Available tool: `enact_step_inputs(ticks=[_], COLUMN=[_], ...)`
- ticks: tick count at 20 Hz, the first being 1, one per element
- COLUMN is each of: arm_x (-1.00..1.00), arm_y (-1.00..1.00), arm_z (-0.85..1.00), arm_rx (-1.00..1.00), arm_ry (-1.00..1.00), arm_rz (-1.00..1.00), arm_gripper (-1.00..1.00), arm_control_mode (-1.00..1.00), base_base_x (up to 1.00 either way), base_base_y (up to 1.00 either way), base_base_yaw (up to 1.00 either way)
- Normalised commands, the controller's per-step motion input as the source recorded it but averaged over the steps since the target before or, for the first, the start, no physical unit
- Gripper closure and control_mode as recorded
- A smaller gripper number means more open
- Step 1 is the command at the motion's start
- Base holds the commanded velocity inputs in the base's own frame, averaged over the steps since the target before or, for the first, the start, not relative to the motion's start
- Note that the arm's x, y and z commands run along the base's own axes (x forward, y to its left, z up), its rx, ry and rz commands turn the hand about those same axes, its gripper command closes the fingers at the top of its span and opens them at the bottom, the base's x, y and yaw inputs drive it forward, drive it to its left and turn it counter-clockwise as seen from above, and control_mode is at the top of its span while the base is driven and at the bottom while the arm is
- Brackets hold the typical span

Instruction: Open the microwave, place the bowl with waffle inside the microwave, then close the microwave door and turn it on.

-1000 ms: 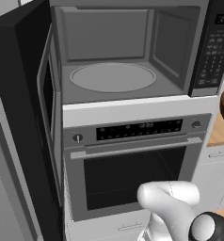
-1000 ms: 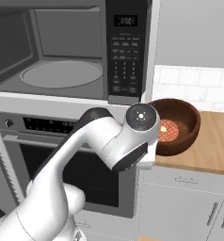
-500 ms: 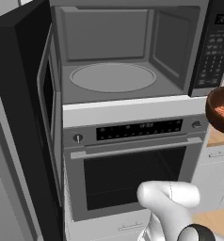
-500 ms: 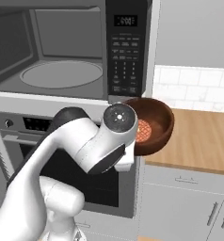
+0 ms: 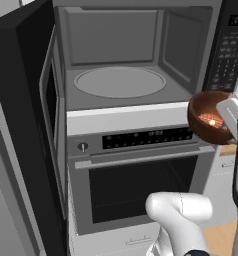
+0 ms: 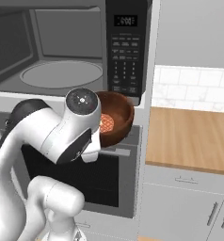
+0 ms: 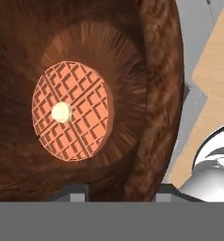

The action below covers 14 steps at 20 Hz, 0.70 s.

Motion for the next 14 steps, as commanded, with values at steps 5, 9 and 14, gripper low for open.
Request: enact_step_inputs(ticks=[5, 9, 14], arm_x=[0.04, 0.1, 0.23], arm_y=[0.98, 0.86, 0.7], arm_z=[0.25, 0.37, 0.37], arm_rx=[0.0, 0.0, 0.0], arm_ry=[0.0, -0.04, -0.08], arm_rz=[0.16, 0.01, 0.0], arm_gripper=[1.0, 1.0, 1.0], arm_control_mode=[-1.0, -1.0, -1.0], base_base_x=[0.0, 0.0, 0.0], base_base_y=[0.0, 0.0, 0.0], base_base_yaw=[0.0, 0.0, 0.0])
